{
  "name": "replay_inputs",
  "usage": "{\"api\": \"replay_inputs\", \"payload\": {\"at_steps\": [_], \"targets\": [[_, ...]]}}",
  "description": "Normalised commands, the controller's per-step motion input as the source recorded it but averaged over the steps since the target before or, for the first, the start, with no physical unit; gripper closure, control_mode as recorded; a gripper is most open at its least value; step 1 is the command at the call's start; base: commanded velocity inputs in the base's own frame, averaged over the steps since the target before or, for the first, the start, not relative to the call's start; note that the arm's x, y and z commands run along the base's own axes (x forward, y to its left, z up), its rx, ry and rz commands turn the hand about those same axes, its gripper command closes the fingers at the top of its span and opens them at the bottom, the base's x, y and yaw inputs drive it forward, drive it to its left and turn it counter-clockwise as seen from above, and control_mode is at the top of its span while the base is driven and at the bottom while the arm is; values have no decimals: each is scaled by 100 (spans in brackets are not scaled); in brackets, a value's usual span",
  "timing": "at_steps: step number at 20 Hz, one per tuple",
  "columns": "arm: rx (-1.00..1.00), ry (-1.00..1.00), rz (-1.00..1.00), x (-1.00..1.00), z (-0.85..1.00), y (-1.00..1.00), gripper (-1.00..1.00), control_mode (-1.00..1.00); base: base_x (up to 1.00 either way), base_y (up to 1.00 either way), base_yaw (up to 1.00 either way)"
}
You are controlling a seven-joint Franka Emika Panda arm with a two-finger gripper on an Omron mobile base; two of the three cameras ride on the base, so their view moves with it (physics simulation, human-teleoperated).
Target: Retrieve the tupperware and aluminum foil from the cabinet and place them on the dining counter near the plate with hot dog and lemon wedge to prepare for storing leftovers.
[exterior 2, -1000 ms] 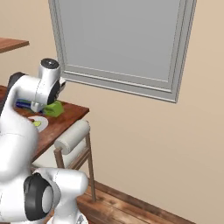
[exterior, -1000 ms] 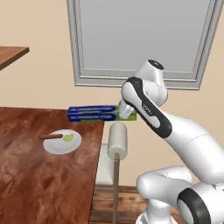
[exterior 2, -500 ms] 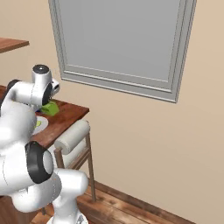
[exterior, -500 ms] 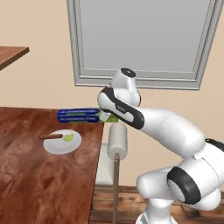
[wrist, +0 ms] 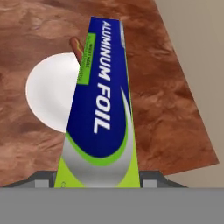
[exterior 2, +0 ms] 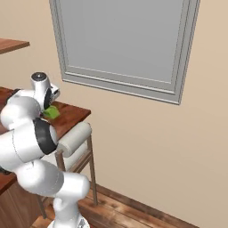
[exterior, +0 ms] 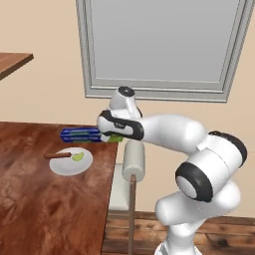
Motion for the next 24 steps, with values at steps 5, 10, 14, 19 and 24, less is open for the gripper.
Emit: {"api": "replay_inputs", "payload": {"at_steps": [5,10,14,19,24], "targets": [[-1,0,-1,50,-42,4,100,-100,0,0,0],[0,0,0,52,-46,6,100,-100,0,0,0],[0,0,0,58,-36,5,100,-100,0,0,0],[0,0,-1,64,-28,6,100,-100,0,0,0],[-3,0,0,51,-37,28,-100,-100,0,0,0]]}}
